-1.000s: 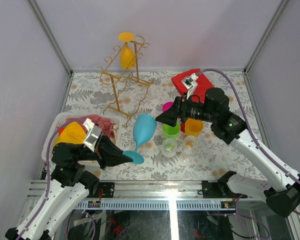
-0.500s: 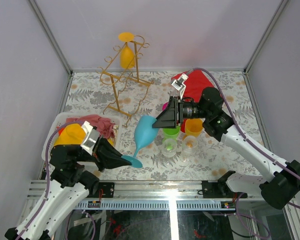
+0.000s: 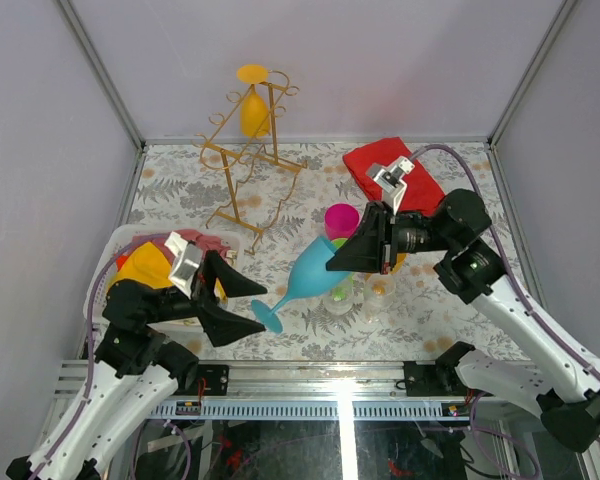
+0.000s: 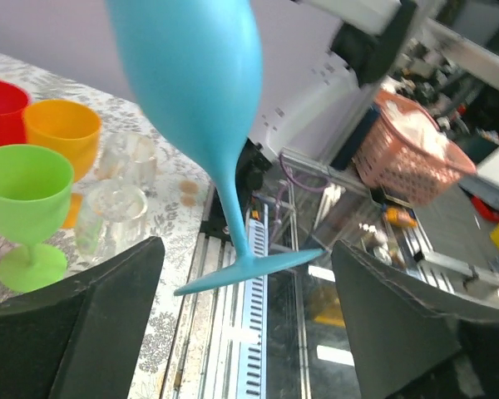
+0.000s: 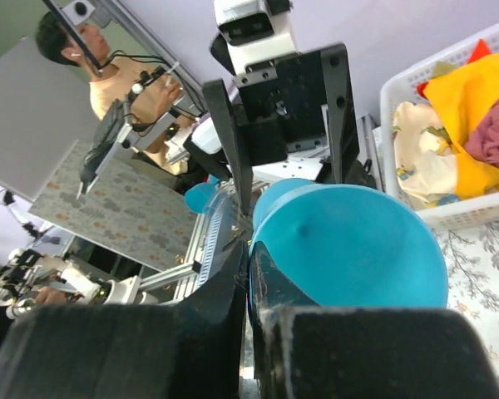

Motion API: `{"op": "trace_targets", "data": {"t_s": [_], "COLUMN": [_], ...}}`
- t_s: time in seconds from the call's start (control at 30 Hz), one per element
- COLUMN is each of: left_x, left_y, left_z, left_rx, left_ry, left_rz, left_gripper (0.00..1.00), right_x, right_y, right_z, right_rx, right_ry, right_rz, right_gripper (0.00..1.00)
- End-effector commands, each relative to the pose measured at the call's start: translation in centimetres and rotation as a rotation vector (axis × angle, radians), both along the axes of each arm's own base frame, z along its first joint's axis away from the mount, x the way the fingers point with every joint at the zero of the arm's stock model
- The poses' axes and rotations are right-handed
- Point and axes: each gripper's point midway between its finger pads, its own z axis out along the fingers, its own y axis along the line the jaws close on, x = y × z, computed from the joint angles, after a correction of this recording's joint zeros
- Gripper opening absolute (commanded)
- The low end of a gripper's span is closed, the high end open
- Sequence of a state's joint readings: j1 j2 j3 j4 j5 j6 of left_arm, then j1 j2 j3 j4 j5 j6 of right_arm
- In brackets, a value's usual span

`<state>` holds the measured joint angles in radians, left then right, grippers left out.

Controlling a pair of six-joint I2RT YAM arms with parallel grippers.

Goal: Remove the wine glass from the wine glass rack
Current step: Place the wine glass at the center of the board.

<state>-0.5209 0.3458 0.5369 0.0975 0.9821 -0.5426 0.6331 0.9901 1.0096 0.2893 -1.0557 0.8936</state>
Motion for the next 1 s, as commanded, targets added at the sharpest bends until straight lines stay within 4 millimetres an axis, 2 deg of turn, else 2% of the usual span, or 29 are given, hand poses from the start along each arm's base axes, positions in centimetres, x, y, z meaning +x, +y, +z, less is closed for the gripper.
{"op": "trace_targets", "data": {"t_s": [0.0,0.1,0.3,0.43,0.6,0.7,0.77,0.97], "left_x": [2.8,4.2,4.0,5.5,7.1,7.4,8.0,9.5], "left_y": [1.4,3.0,4.9,4.8,4.6,5.4,6.6,10.1], "left_z": [1.6,2.7,5.6,4.9,4.4,5.0,5.3,5.1], "left_rx": [0.012,0.009,-0.08,-0.039,-0.014,-0.042,-0.074,-0.136], "left_ry": [0.021,0.044,0.013,0.093,0.171,0.168,0.171,0.243], "left_rz": [0.248,0.41,0.519,0.564,0.608,0.657,0.739,0.959], "left_gripper": [0.86,1.0,1.0,1.0,1.0,1.0,1.0,1.0], "right_x": [0.2,-0.4,-0.3,-1.8,-1.7,-2.9,-3.8,-4.7], "right_y": [-0.9,-1.6,-2.8,-1.3,-0.7,-0.9,-0.6,2.1], "right_z": [-1.0,-2.0,-5.3,-9.1,-13.0,-14.3,-14.6,-16.0], "right_rx": [-0.086,-0.146,-0.334,-0.552,-0.725,-0.749,-0.738,-0.724], "right_ry": [-0.071,-0.086,-0.126,-0.247,-0.385,-0.472,-0.517,-0.584], "right_rz": [-0.087,-0.094,-0.186,-0.2,-0.294,-0.304,-0.295,-0.264], "right_gripper": [0.0,0.0,0.0,0.0,0.0,0.0,0.0,0.0]}}
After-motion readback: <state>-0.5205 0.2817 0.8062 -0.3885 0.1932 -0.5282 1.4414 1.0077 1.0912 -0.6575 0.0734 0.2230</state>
